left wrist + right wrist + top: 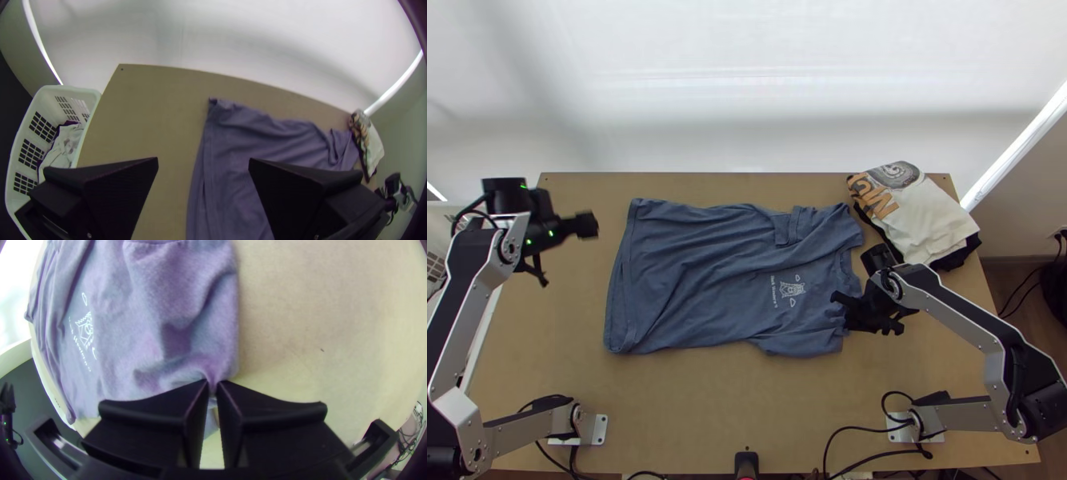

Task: Fold the t-shirt

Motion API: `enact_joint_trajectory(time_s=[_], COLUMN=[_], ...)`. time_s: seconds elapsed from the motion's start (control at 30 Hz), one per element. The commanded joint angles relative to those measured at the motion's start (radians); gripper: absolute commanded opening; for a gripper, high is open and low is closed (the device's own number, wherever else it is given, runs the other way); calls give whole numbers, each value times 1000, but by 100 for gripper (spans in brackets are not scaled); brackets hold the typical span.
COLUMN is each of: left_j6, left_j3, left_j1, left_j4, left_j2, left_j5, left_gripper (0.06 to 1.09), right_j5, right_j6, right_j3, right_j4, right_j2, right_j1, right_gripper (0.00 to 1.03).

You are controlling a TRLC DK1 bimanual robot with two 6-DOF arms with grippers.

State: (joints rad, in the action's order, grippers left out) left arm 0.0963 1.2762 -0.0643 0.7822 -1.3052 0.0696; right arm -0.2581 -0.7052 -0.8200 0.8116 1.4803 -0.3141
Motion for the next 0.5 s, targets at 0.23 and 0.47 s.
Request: enact_joint_trajectory(time_s=[0.23,0.47], left_j6=[-277,-346], left_j3=[22,-54], left_j1=[123,208], left_j4=[509,591], left_j2=[-117,-101], left_j5=[-13,-90], left_gripper=[104,104], right_j5=[14,22], right_j6=[-8,-11], right_j3=[-24,-33], right_j4=[-3,-2], right_j2=[-18,-29], right_j1=[-10,-10], right_gripper=[3,3])
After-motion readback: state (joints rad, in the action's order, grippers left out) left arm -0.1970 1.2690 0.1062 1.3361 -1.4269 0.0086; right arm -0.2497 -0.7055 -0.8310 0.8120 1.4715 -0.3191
